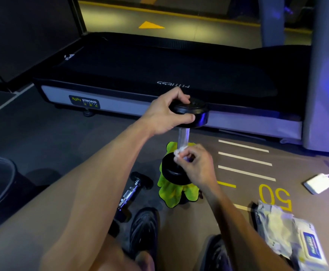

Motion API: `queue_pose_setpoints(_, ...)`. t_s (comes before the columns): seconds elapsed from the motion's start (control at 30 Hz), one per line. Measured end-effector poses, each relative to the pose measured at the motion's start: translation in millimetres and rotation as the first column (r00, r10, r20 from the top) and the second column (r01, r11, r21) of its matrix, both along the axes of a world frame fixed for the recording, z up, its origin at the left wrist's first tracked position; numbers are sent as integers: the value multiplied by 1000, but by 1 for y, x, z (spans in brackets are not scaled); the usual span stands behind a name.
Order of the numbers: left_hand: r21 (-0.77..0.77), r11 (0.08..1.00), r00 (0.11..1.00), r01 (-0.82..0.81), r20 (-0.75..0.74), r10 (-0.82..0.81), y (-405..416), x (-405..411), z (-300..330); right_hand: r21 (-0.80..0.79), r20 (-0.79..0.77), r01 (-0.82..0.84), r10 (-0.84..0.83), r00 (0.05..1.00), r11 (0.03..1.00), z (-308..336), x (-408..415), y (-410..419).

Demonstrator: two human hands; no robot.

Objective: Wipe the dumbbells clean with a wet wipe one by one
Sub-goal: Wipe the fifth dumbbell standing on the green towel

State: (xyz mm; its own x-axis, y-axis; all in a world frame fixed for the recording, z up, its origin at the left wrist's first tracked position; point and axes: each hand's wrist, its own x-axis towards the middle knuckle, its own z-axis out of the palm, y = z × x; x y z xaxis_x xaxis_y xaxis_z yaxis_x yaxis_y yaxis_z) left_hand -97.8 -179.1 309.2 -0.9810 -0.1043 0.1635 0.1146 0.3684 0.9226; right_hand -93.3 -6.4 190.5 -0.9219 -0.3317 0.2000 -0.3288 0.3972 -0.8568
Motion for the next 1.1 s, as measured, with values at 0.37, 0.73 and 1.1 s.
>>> queue_pose_setpoints(0.37, -6, 1000, 1000, 6, -12, -6, -2, 1, -2, 33, 116, 21, -25, 993, 999, 1, -4, 17)
queue_pose_setpoints(0.73, 11, 1000, 1000, 17, -14, -17, 1, 0, -1, -312, 630, 108, 120, 768, 944, 20, -20, 11)
queue_pose_setpoints(1.1, -2, 1000, 1000, 6, -25, -6, 8, -2, -1, -53, 376, 219, -184, 908, 974, 7, -5, -22)
